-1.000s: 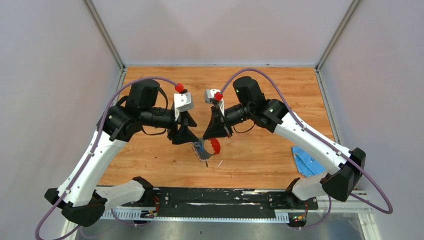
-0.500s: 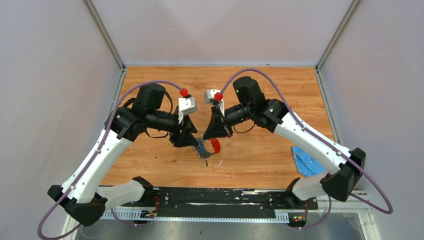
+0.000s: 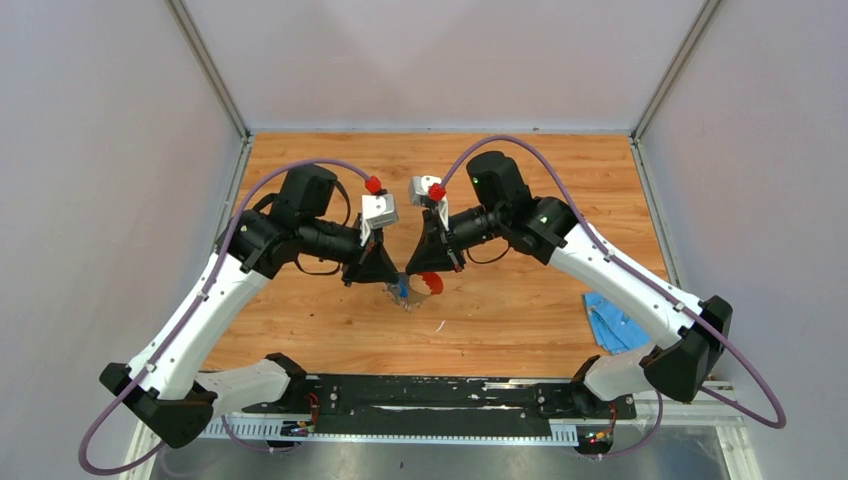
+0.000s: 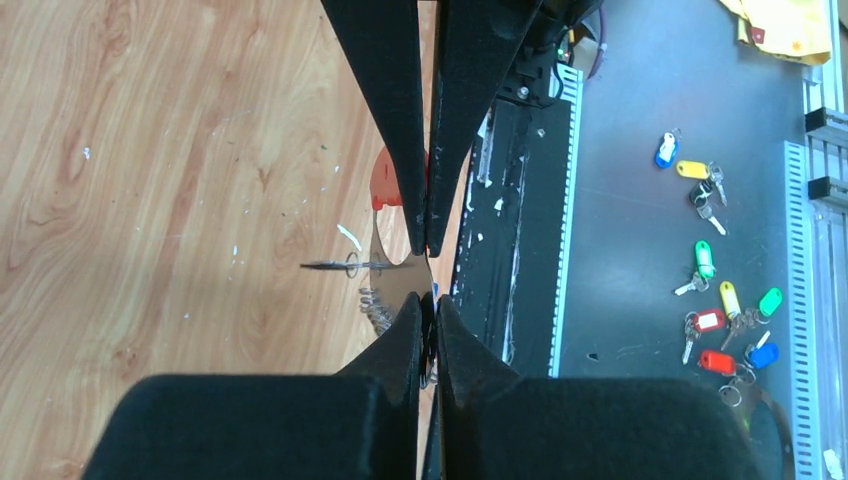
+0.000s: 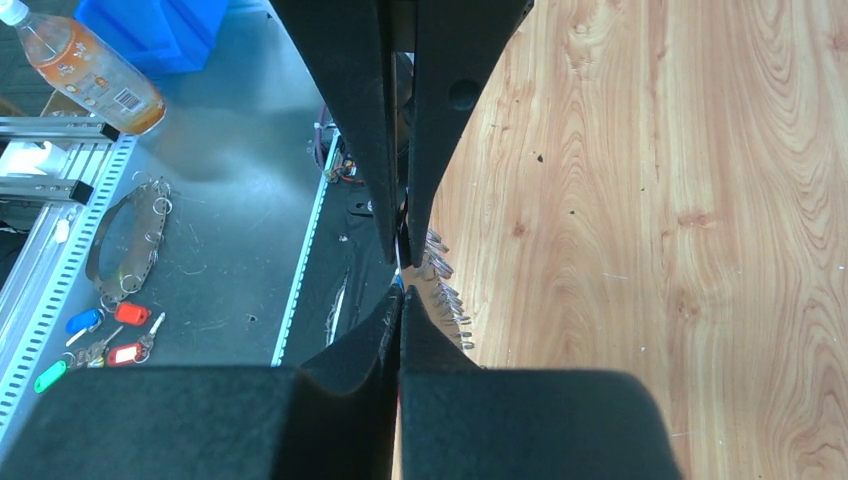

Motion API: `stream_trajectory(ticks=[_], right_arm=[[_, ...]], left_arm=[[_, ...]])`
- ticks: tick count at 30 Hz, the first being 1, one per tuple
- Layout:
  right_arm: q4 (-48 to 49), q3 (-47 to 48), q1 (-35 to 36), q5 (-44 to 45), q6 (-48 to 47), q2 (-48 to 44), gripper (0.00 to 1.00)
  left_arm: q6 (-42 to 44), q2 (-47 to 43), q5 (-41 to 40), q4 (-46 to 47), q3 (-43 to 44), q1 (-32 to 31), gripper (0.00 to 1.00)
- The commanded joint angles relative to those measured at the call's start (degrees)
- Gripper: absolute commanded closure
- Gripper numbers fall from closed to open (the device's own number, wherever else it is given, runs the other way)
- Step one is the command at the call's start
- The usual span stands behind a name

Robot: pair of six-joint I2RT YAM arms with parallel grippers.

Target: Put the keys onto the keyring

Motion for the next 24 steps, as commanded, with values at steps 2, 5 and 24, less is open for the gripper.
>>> stream_trajectory(ticks=[2,5,24], right_arm=[[-0.15,1.79,0.54,-1.55,0.41,-0.97,0.95],[0.46,0.71,-0.59,0.49,0.52,-2.31,0.55],[24.74,-14.53,-6.00,-10.62,11.26,-4.68,0.38]], left_arm=[[0.59,-0.78,-2.62,0.54,1.56,0.39,1.00],[0.52,-0.72,-2.53,0.54,3.23,0.42,1.00],[-1.04,0.35,1.97,0.59,10.09,0.39,1.00]])
